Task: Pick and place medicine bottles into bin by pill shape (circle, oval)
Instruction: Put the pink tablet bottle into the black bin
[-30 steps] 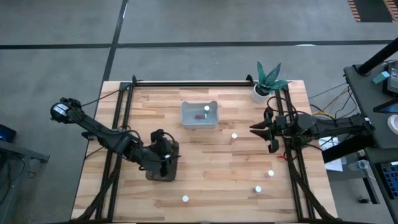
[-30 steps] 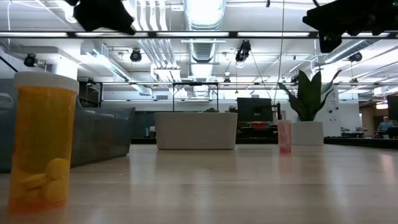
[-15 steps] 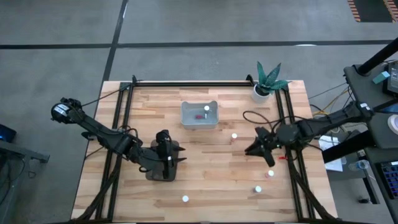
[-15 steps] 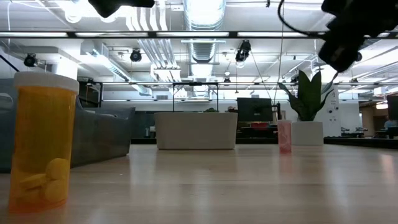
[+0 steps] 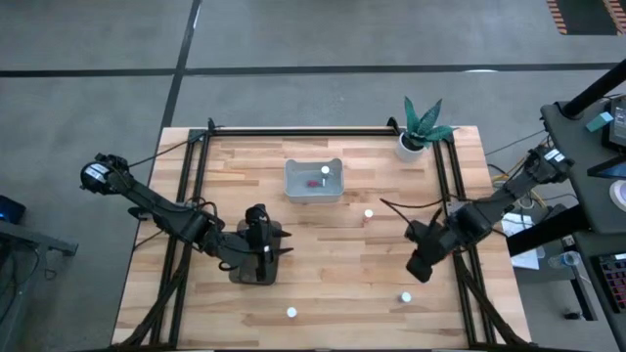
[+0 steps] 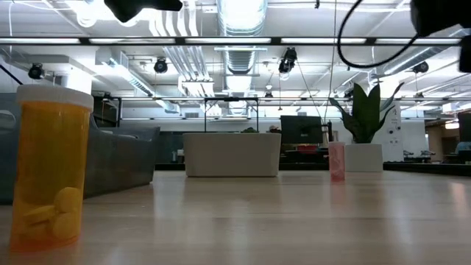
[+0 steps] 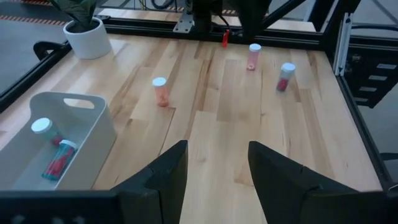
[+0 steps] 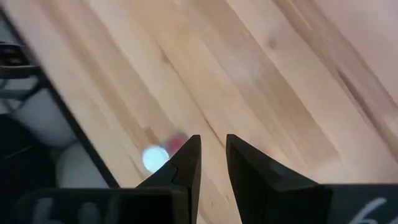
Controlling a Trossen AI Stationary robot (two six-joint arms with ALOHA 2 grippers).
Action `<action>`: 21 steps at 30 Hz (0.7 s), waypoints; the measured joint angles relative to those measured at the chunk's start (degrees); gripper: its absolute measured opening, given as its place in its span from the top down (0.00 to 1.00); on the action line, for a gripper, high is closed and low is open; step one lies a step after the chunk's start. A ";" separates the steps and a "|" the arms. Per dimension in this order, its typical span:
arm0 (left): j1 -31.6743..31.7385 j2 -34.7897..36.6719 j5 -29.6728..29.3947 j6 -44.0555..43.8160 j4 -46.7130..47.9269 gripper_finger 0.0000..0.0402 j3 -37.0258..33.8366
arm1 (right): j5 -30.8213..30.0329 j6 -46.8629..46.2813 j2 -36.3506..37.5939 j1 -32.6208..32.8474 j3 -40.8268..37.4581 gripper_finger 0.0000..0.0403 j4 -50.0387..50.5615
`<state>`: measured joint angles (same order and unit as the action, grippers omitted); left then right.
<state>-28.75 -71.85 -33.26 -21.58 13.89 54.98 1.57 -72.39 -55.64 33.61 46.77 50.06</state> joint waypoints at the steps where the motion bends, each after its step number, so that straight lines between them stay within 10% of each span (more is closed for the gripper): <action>1: 0.00 0.00 -0.02 0.00 0.05 0.62 -0.02 | 0.11 -2.36 -1.00 0.97 0.86 0.83 1.60; 12: 0.00 0.00 -0.01 -0.11 -0.01 0.62 -0.05 | 2.83 -15.90 -8.63 7.75 5.24 0.81 11.39; 21: 0.02 0.00 0.00 -0.28 -0.07 0.62 -0.05 | 4.39 -18.65 -10.68 8.41 4.80 0.59 11.44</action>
<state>-28.73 -71.85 -33.26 -21.87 13.82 54.94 5.96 -91.04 -66.32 42.02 51.57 61.49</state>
